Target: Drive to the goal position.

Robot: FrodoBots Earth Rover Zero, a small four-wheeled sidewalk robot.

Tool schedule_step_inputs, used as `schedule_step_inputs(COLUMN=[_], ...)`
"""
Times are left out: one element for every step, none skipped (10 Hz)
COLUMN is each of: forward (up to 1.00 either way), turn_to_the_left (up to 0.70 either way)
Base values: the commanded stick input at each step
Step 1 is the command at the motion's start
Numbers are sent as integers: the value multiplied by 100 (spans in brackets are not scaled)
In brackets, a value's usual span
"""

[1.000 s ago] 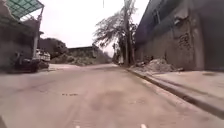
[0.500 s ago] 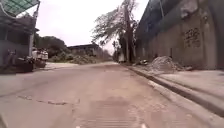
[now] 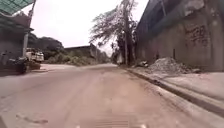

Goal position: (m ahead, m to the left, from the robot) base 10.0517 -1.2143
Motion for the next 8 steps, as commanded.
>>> schedule_step_inputs(forward=[100, 100, 100, 100, 100, 100, 100, 100], turn_to_the_left=[-3, -24, -36, -34, -21, -9, 0, 0])
